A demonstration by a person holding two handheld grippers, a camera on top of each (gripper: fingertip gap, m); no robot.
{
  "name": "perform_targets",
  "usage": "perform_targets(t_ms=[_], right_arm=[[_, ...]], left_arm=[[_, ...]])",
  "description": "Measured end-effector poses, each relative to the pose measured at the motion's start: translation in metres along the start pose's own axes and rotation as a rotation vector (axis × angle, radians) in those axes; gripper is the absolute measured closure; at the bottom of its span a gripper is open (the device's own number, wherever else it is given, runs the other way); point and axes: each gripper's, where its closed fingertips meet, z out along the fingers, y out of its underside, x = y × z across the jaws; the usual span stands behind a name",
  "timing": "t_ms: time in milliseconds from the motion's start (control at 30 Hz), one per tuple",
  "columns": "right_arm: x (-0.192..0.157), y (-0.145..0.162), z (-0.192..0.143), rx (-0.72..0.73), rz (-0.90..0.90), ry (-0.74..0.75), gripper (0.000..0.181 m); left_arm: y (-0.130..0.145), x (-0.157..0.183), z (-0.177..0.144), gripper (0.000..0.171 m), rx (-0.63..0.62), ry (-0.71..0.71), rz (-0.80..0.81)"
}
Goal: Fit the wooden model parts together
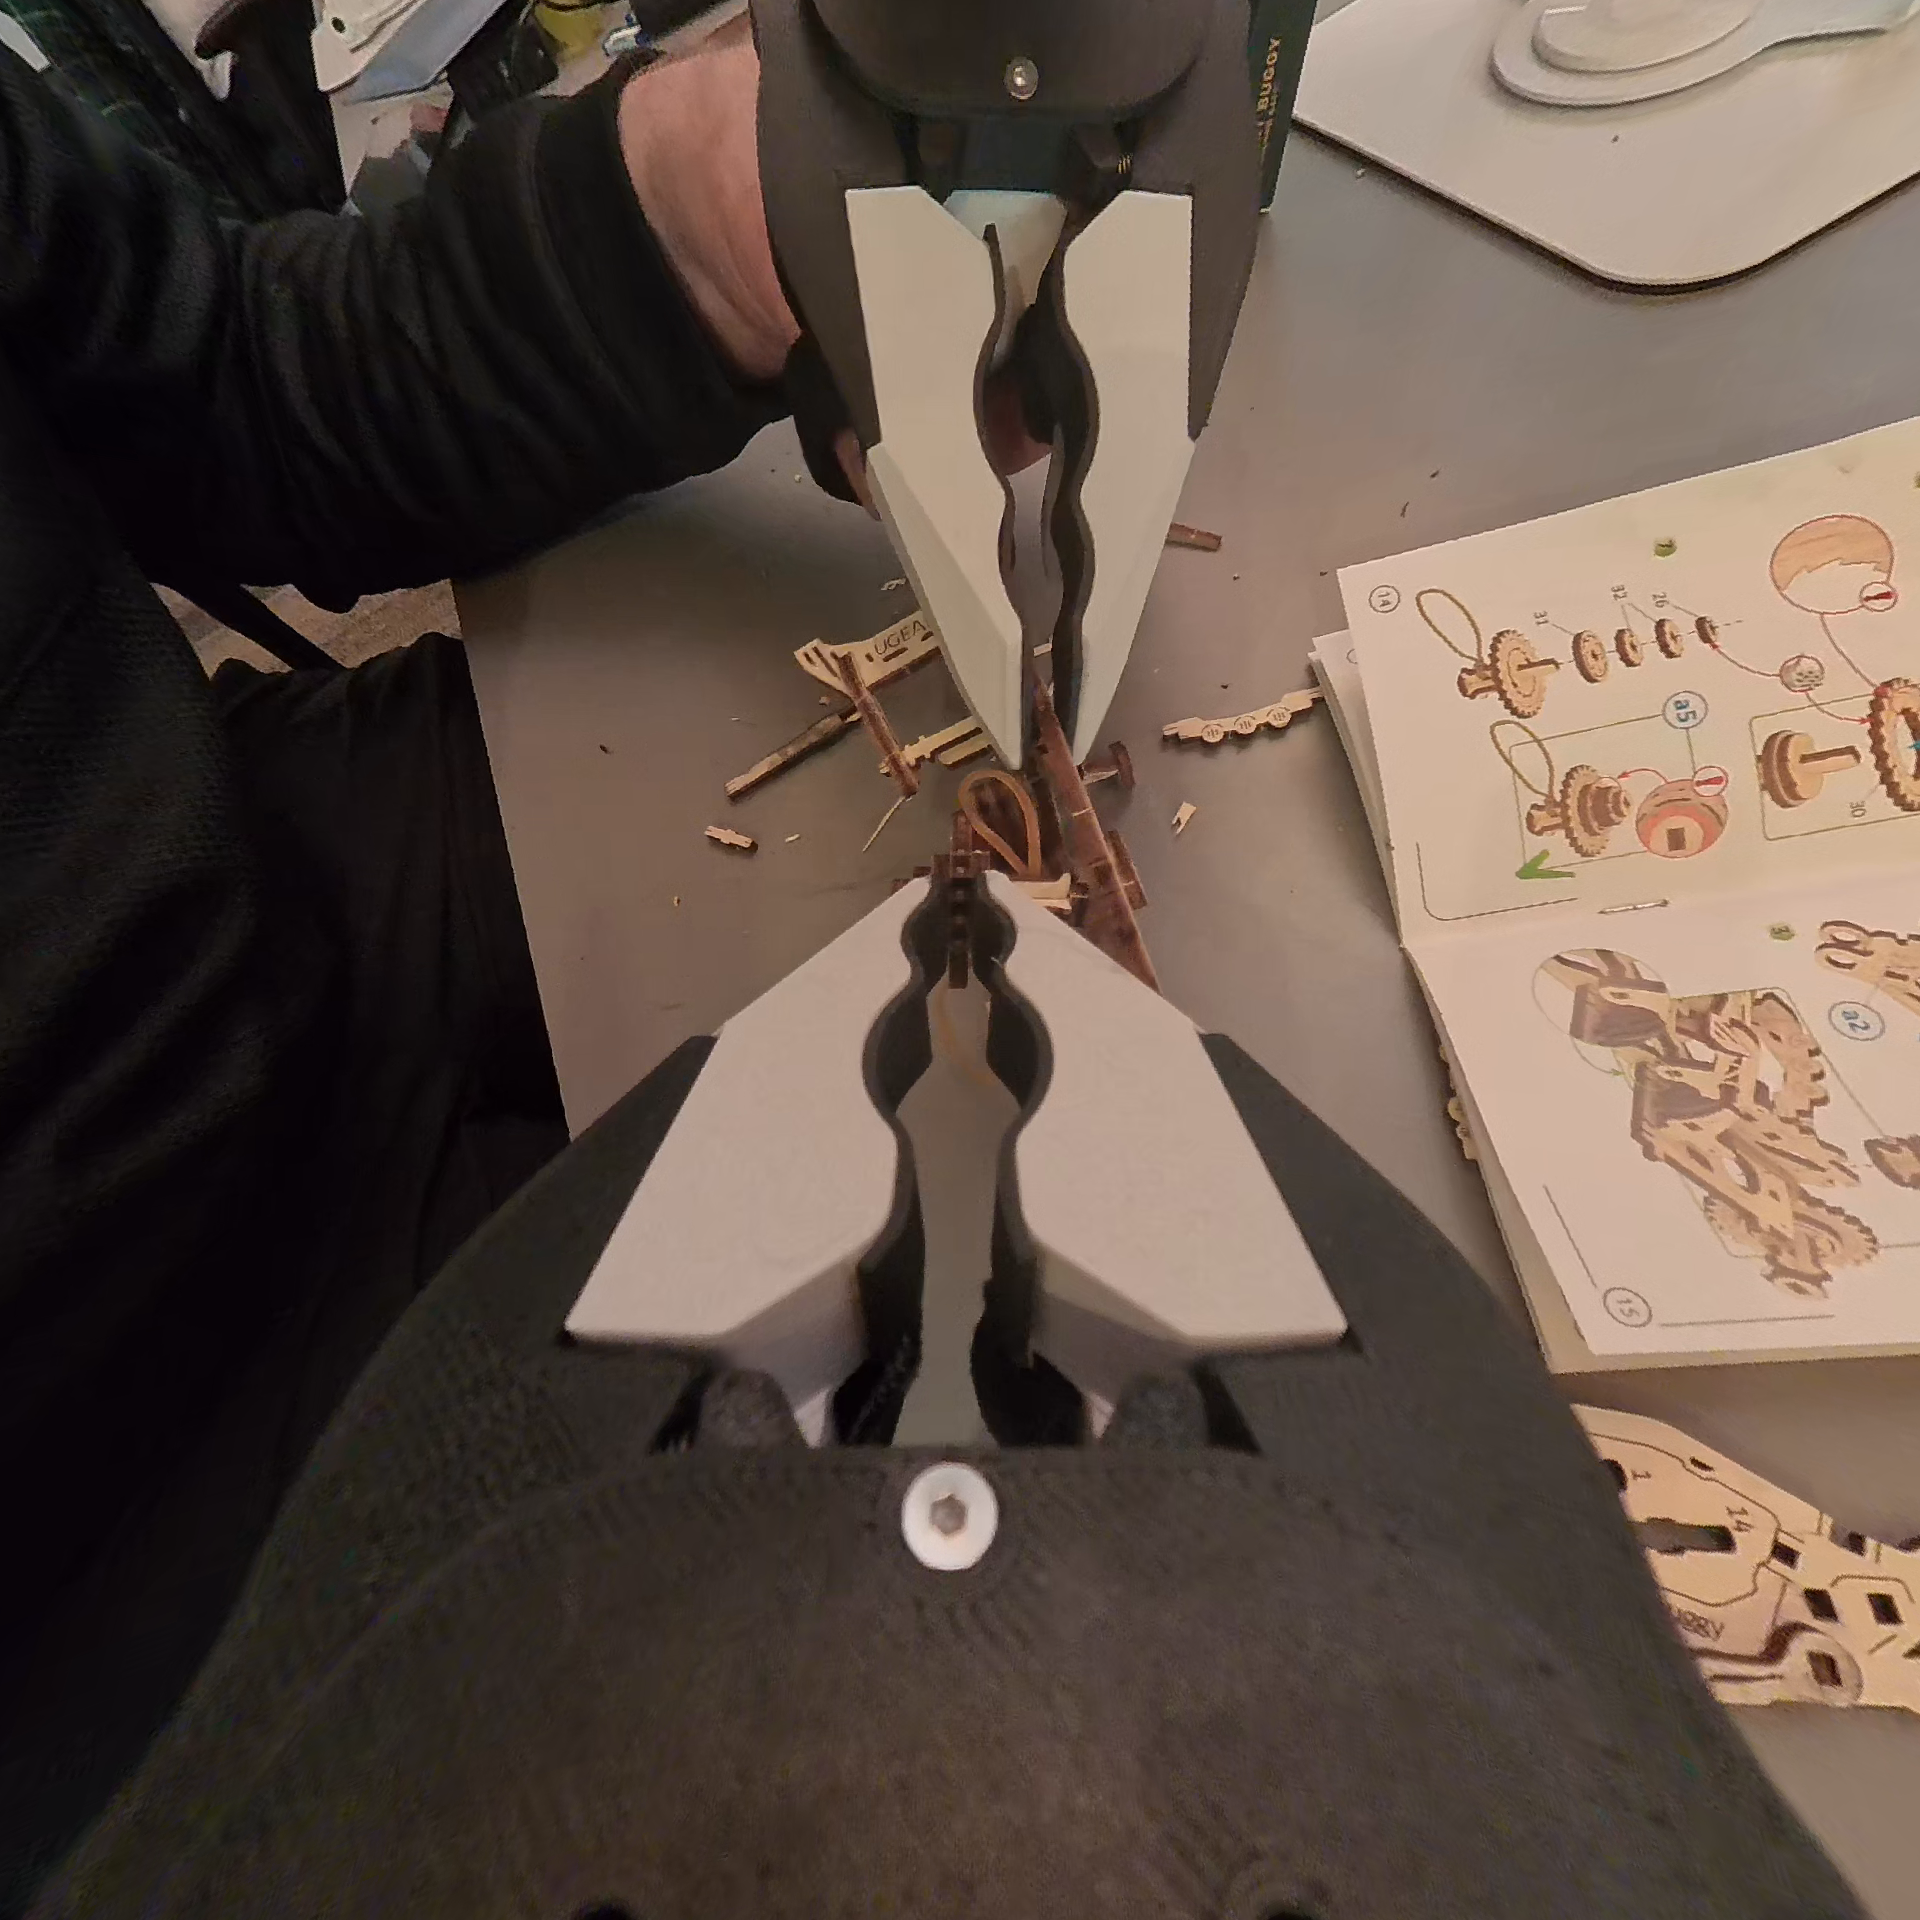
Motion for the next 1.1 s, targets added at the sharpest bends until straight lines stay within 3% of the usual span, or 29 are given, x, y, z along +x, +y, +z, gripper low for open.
perform_targets(t_ms=[267, 700, 1100], right_arm=[[0.003, -0.001, -0.007, 0.009, 0.001, 0.015, 0.181], [-0.001, -0.027, -0.025, 0.081, -0.036, 0.049, 0.181], [-0.004, -0.041, -0.04, 0.099, -0.074, 0.092, 0.181]], left_arm=[[-0.001, -0.005, -0.003, 0.167, -0.005, -0.035, -0.017], [-0.019, -0.018, -0.023, 0.168, 0.243, 0.138, -0.349], [-0.029, -0.019, -0.032, 0.168, 0.342, 0.194, -0.376]])
